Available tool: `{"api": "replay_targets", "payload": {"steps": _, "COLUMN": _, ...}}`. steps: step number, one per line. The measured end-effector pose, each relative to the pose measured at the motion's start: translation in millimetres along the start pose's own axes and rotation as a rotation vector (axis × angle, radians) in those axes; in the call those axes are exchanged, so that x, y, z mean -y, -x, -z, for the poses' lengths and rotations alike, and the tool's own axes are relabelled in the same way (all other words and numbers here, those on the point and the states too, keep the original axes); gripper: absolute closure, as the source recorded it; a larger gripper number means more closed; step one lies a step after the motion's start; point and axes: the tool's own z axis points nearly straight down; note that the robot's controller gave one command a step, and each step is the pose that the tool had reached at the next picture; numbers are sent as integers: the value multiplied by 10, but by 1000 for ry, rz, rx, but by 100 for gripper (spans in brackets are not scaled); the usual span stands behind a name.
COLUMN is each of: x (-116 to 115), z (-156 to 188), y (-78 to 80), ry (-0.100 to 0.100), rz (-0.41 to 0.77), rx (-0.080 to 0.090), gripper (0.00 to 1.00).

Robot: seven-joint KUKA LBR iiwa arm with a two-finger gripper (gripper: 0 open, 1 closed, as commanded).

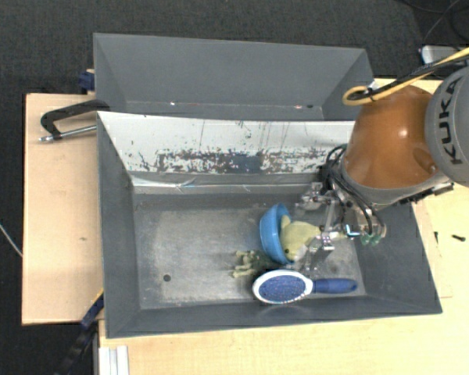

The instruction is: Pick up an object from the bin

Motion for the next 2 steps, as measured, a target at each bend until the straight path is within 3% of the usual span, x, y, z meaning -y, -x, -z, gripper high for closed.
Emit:
{"api": "replay_targets", "payload": {"steps": 1, "x": 144, "z": -818, "y": 409, "ry": -1, "rz": 133, "rx": 14, "gripper": 0}}
{"api": "replay_targets", "payload": {"steps": 2, "x": 141, "z": -781, "y": 417, "ry": -2, "rz": 133, "rx": 18, "gripper": 100}}
